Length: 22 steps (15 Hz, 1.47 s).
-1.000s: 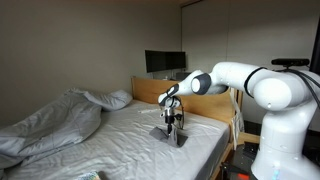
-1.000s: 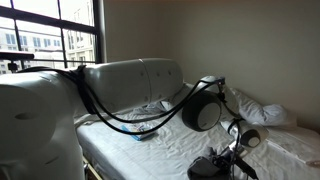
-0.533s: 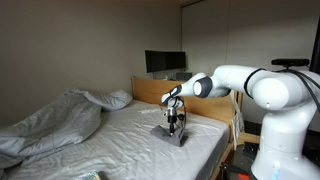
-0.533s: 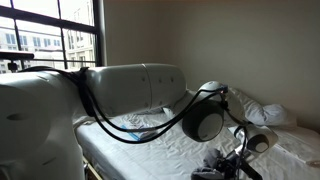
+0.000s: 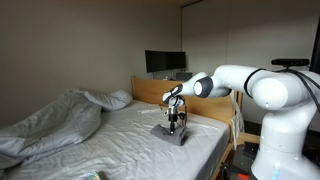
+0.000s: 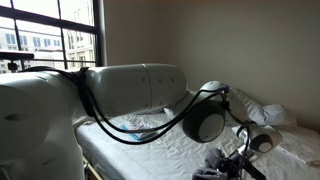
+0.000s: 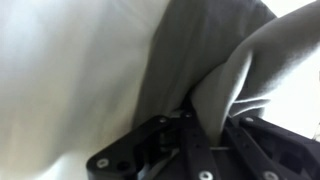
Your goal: Fold the grey thing in half
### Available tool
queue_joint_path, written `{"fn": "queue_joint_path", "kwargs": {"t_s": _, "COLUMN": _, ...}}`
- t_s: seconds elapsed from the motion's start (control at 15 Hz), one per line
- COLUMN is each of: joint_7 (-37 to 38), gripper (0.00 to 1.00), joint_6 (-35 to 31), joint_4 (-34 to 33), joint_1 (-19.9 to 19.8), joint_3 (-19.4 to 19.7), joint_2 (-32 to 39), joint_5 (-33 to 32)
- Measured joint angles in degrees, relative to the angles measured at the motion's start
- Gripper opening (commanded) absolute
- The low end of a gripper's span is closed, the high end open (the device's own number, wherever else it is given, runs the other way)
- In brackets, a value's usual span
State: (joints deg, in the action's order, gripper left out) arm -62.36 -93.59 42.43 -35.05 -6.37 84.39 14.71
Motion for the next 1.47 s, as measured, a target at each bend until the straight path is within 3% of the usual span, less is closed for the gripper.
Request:
{"fn": "queue_joint_path", "kwargs": {"t_s": 0.4, "joint_7": 0.0, "gripper": 0.09, "joint_6": 0.0, "joint_4": -1.5, "joint_1": -1.5, "joint_3": 0.7, "joint_2": 0.0, "joint_5": 0.0}}
{"fn": "queue_joint_path", "kwargs": {"t_s": 0.47, "joint_7": 0.0, "gripper": 0.15, "joint_6": 0.0, "joint_4": -1.5, "joint_1": -1.4, "joint_3": 0.7, "joint_2": 0.0, "joint_5": 0.0}}
{"fn": "queue_joint_path", "kwargs": {"t_s": 0.53, "joint_7": 0.0, "gripper": 0.34, "joint_6": 0.0, "joint_4": -1.5, "joint_1": -1.2, "joint_3": 0.7, "joint_2": 0.1, "joint_5": 0.0}}
{"fn": "queue_joint_path", "kwargs": {"t_s": 0.67, "joint_7": 0.1, "gripper": 0.41, "joint_6": 0.0, "joint_4": -1.5, "joint_1": -0.8, "joint_3": 0.7, "joint_2": 0.1, "joint_5": 0.0}}
{"fn": "queue_joint_path", "kwargs": {"t_s": 1.27, "joint_7": 1.4, "gripper": 0.99, "joint_6": 0.0, "joint_4": -2.8, "joint_1": -0.3, "joint_3": 1.5, "joint_2": 0.2, "joint_5": 0.0}}
{"fn": "queue_joint_path", "kwargs": {"t_s": 1.47, "joint_7": 2.6, "gripper": 1.00, "joint_6": -0.2, "joint_4": -5.4, "joint_1": -0.9, "joint_3": 2.1, "joint_2": 0.1, "joint_5": 0.0}}
